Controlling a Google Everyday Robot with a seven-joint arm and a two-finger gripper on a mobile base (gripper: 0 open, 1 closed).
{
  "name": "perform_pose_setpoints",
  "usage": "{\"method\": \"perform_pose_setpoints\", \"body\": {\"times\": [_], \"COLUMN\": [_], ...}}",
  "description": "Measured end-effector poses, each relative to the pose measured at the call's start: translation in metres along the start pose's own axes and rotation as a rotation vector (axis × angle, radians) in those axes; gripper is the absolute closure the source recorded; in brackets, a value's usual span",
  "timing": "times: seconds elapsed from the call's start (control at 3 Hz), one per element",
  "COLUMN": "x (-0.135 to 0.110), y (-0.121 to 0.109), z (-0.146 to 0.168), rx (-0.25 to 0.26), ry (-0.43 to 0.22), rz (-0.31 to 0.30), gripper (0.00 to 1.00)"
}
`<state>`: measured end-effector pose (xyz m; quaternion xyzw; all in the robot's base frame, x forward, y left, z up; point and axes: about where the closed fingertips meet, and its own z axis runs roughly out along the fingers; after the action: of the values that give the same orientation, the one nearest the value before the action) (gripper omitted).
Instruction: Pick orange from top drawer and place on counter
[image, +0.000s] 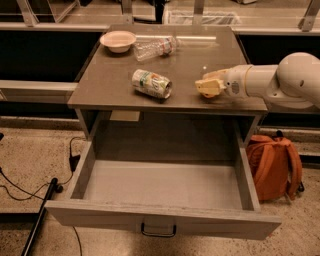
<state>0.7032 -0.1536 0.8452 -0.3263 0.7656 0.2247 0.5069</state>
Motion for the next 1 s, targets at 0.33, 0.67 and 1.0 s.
{"method": "perform_pose_setpoints", "body": {"times": [0.33,0.67,1.0], "x": [0.0000,0.0000,0.0009], "y": [0.0000,0.0000,0.0011], "z": [0.0000,0.0000,0.0002], "rx": [0.000,0.000,-0.008], "ry": [0.000,0.000,-0.008], "rz": [0.000,0.000,-0.006], "gripper": [0.28,0.04,0.00]}}
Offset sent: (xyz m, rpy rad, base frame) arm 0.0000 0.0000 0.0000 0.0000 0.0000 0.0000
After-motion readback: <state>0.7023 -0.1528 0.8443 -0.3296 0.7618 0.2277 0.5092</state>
